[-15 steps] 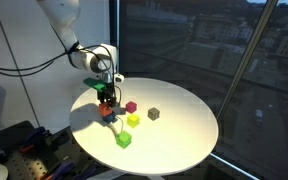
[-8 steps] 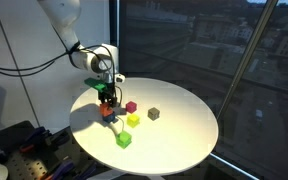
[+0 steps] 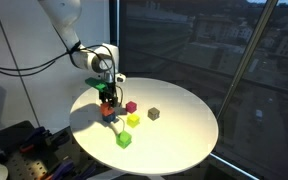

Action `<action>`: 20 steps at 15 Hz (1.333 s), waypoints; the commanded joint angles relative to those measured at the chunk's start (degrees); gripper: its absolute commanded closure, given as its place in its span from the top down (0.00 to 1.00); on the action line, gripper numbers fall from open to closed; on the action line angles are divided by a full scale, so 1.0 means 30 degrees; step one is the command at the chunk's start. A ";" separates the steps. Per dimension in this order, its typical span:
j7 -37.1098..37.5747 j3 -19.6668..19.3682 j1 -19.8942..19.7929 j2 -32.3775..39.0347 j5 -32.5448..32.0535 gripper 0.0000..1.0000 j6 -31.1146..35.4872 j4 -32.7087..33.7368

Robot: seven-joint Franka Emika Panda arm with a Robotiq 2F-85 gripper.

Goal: Put the.orange block on the blue block

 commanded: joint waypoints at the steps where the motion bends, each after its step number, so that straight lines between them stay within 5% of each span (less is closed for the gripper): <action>1: -0.0431 0.0132 -0.0238 0.0160 0.0324 0.23 -0.0588 0.0559; 13: -0.0436 0.0101 -0.0278 0.0741 0.0323 0.23 -0.0798 0.1272; 15: -0.0432 0.0107 -0.0277 0.0733 0.0335 0.74 -0.0810 0.1277; 17: -0.0424 0.0109 -0.0264 0.0715 0.0325 0.78 -0.0818 0.1265; 20: -0.0441 0.0125 -0.0259 0.0648 0.0328 1.00 -0.0856 0.1227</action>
